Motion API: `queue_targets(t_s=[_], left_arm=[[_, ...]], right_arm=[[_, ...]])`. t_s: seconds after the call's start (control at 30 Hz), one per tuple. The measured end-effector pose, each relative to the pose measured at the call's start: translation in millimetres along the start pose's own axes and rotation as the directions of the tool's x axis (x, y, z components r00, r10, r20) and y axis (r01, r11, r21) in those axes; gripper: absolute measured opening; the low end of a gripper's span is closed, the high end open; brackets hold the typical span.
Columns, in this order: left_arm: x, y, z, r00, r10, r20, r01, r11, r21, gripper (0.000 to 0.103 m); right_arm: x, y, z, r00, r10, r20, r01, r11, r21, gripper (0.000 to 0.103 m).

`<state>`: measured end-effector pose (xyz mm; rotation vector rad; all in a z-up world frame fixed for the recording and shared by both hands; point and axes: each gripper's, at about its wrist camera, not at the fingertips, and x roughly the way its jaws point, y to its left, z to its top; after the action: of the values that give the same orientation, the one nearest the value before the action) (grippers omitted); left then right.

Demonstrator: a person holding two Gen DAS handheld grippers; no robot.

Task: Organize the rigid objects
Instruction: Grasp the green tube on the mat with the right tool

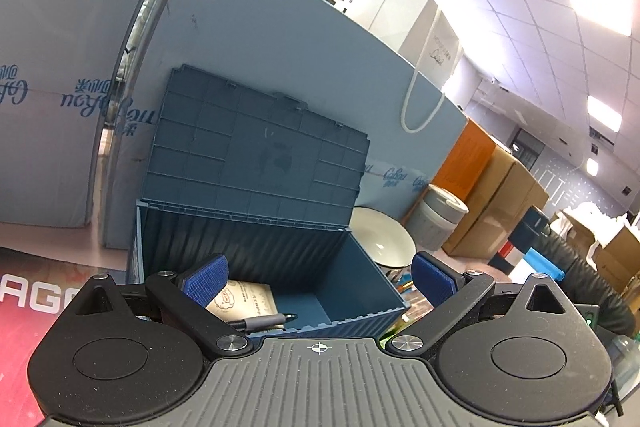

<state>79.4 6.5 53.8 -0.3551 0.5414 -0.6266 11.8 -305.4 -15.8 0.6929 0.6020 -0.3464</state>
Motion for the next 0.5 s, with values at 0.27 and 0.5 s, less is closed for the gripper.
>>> queue_targets(t_s=[0.27, 0.5], left_arm=[[1, 1, 1, 1.0, -0.005, -0.003, 0.005, 1.0, -0.004, 0.1], [0, 5, 1, 1.0, -0.02, -0.005, 0.02, 1.0, -0.023, 0.1]], right_arm=[[28, 40, -3, 0.985, -0.174, 0.013, 0.174, 0.975, -0.139, 0.081], [46, 59, -17, 0.949, -0.299, 0.098, 0.314, 0.896, -0.313, 0.08]])
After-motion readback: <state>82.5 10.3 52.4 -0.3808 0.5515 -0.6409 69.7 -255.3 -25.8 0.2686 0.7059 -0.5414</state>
